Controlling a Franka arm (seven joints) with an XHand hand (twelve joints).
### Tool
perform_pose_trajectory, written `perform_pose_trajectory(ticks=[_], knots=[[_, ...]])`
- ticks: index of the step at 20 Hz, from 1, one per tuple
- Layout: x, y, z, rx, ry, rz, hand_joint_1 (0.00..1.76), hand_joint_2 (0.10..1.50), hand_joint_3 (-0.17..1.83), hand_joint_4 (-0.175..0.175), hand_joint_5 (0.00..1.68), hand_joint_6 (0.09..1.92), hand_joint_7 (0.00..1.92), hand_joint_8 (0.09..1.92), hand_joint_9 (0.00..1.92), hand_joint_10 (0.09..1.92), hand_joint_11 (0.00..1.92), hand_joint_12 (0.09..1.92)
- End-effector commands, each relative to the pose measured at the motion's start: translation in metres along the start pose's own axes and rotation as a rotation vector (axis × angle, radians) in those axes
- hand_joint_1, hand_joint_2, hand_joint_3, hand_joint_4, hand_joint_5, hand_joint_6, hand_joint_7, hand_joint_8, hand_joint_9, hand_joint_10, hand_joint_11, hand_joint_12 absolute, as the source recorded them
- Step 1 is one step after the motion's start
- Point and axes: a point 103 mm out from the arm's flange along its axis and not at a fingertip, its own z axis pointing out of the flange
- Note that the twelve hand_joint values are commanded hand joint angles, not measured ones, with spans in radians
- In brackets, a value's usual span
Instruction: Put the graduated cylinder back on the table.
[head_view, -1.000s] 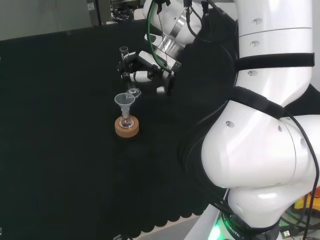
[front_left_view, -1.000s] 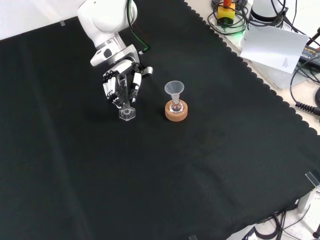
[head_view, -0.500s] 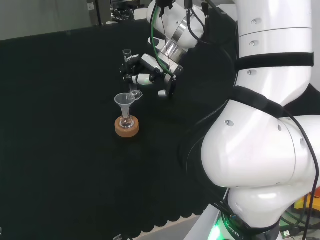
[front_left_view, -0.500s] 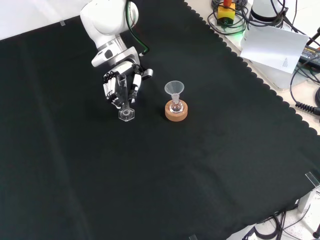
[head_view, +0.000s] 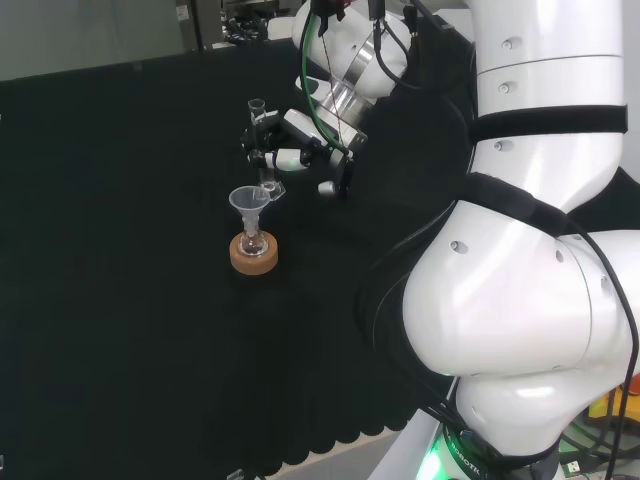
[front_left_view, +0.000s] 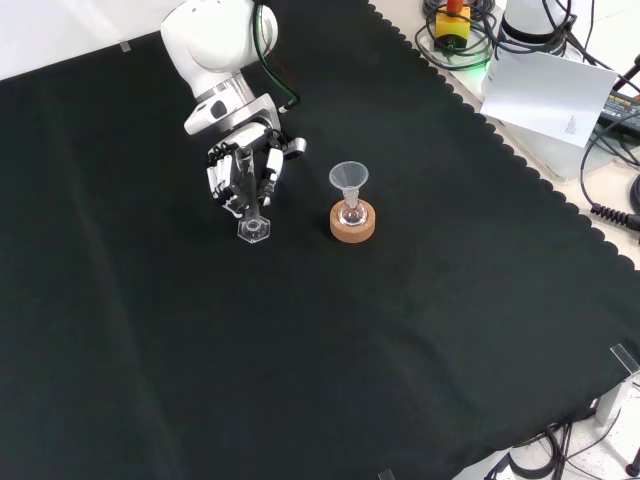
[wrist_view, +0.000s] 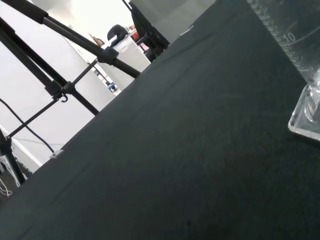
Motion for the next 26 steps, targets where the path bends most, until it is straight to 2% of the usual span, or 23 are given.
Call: perform_pose_trajectory(ticks=[1,3,5,11,18,24,26], knots=[[0.001,0.001,0.000,0.023,0.003,-0.003,1.11,1.14,-0.06,-0.049,0.81,0.81,0.84,0.60,1.23,0.09,0.96,0.96],[0.001,0.002,-0.001,0.028,0.011,0.000,1.06,1.13,-0.14,-0.027,0.81,0.68,0.80,0.57,1.21,0.09,0.89,1.01],[0.001,0.003,-0.001,0.037,0.020,0.004,1.02,1.10,-0.17,-0.023,0.78,0.63,0.76,0.55,1.17,0.09,0.83,1.06],[-0.001,0.004,-0.002,0.053,0.043,0.024,0.91,1.02,-0.17,-0.032,0.58,0.56,0.64,0.55,1.07,0.09,0.64,1.18],[-0.001,0.003,-0.012,0.046,0.047,0.034,0.84,0.96,-0.17,-0.041,0.47,0.47,0.56,0.57,0.99,0.09,0.54,1.25],[0.004,-0.005,-0.031,0.046,0.022,0.055,0.73,0.90,-0.17,-0.047,0.39,0.26,0.32,0.64,0.81,0.09,0.38,1.32],[0.006,-0.009,-0.039,0.055,0.012,0.075,0.71,0.89,-0.17,-0.046,0.37,0.20,0.26,0.64,0.75,0.09,0.32,1.34]])
